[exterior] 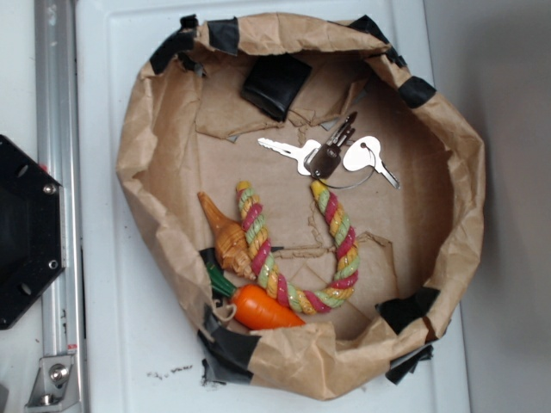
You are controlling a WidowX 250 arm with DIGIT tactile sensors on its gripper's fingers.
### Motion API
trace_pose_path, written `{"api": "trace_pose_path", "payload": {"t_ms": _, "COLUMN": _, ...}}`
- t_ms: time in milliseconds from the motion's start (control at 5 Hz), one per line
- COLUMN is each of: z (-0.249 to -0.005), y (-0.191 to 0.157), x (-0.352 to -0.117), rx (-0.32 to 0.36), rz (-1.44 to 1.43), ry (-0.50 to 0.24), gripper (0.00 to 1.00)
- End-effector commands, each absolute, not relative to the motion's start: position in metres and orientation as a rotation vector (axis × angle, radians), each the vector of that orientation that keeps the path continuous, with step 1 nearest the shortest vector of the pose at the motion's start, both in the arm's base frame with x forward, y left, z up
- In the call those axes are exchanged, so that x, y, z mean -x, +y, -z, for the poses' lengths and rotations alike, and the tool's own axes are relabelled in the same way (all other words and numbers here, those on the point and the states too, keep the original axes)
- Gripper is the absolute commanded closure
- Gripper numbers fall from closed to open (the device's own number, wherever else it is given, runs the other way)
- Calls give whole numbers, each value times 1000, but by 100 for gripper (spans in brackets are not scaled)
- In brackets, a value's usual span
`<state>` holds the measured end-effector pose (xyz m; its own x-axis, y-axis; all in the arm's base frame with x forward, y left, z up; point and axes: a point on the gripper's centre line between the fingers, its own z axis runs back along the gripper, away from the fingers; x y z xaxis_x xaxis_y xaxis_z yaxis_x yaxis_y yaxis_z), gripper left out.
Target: Grab the multicolored rope.
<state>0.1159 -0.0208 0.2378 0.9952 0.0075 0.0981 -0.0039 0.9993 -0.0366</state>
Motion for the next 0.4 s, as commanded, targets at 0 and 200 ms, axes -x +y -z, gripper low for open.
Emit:
{"api": "trace_pose_path", "payload": {"t_ms": 0, "z": -238, "y": -21, "x": -116, "rx": 36, "rz": -6, "ry": -98, "gripper": 0}}
{"api": "trace_pose_path", "payload": {"t_ms": 200, "z": -217, "y": -8, "x": -145, "rx": 15, "rz": -32, "ry": -85, "gripper": 0}}
